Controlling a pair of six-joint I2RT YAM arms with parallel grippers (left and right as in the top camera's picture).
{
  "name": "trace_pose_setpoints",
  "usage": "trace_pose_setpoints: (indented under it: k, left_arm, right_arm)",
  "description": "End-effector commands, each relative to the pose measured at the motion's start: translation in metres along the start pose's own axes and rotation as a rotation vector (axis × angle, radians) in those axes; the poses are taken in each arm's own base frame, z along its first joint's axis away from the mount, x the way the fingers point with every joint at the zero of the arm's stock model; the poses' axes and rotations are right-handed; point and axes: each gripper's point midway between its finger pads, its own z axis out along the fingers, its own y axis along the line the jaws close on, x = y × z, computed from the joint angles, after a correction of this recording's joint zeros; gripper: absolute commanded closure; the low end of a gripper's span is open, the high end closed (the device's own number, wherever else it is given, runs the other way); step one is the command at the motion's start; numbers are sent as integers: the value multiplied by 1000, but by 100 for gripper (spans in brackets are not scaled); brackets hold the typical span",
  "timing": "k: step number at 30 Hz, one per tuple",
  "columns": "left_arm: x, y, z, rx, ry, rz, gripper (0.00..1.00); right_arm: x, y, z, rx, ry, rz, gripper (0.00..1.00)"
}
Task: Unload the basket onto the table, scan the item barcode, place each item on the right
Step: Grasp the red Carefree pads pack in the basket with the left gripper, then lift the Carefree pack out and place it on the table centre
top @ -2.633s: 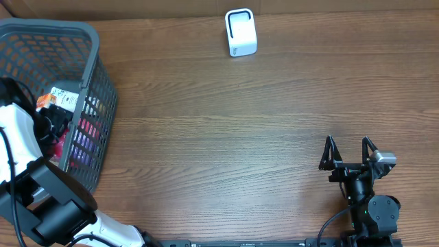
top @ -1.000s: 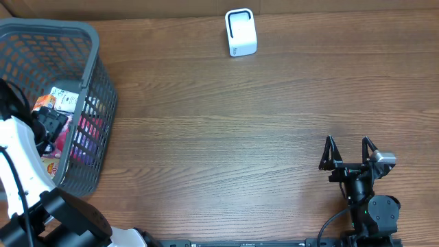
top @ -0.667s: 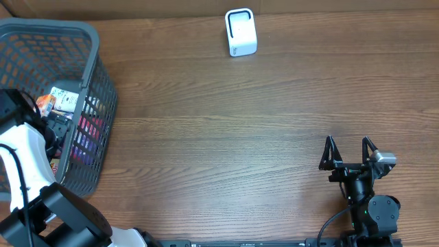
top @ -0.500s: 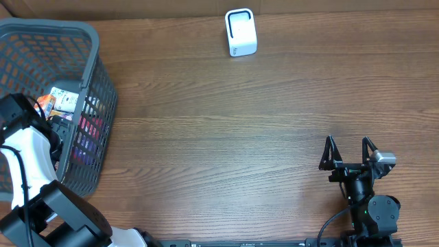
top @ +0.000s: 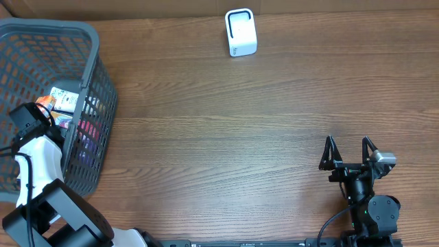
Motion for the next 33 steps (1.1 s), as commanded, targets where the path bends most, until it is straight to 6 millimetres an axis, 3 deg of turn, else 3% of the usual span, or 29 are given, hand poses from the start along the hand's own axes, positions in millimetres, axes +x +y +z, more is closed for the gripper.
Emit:
trace_pose_setpoints:
  k: [1, 7, 11, 14, 17, 18, 22, 25, 26, 33]
  left_arm:
    - [9, 8, 5, -26, 14, -18, 96]
    - [9, 4, -3, -1, 25, -18, 96]
    - [-12, -11, -42, 70, -23, -9, 96]
    - [-40, -23, -95, 139, -120, 15, 96]
    - [-69, -32, -163, 214, -250, 33, 95]
    - [-87, -32, -214, 256, -356, 26, 96]
    - [-101, -36, -299, 373, -511, 33, 96]
    - [-76, -67, -338, 589, -479, 178, 96]
    - [-44, -90, -353, 731, -404, 302, 96]
    - [82, -131, -334, 824, -88, 696, 96]
  right_arm:
    - [1, -2, 0, 4, -5, 9, 0]
    - [1, -2, 0, 4, -5, 8, 0]
    - [1, -2, 0, 4, -5, 9, 0]
    - [1, -2, 0, 4, -5, 8, 0]
    - [1, -2, 0, 4, -5, 9, 0]
    - [1, -2, 0, 4, -5, 9, 0]
    - [1, -2, 0, 4, -5, 8, 0]
    - [1, -2, 0, 3, -5, 8, 0]
    - [1, -2, 0, 3, -5, 8, 0]
    - [1, -2, 0, 3, -5, 8, 0]
